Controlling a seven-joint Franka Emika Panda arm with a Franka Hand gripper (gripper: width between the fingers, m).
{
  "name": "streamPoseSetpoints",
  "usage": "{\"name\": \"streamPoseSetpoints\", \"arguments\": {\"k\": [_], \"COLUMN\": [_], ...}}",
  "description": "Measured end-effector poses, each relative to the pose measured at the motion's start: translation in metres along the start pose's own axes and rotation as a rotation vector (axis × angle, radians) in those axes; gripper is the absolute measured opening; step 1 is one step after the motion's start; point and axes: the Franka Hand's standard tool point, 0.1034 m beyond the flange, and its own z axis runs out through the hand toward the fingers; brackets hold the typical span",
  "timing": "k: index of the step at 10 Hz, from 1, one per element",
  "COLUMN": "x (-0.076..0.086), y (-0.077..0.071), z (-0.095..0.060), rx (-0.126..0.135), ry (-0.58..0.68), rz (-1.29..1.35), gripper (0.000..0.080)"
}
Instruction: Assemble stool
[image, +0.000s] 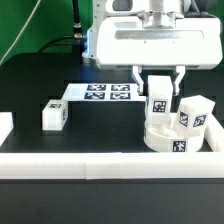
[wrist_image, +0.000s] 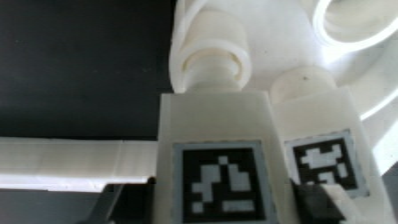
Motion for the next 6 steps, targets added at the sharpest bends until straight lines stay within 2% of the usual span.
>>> {"name": "streamPoseSetpoints", "arguments": {"k": [6], "x": [0.0006], "y": [-0.0010], "z": [0.0012], "rx": [-0.002], "ry": [0.019], "rz": [0.007], "gripper": [0.0337]}}
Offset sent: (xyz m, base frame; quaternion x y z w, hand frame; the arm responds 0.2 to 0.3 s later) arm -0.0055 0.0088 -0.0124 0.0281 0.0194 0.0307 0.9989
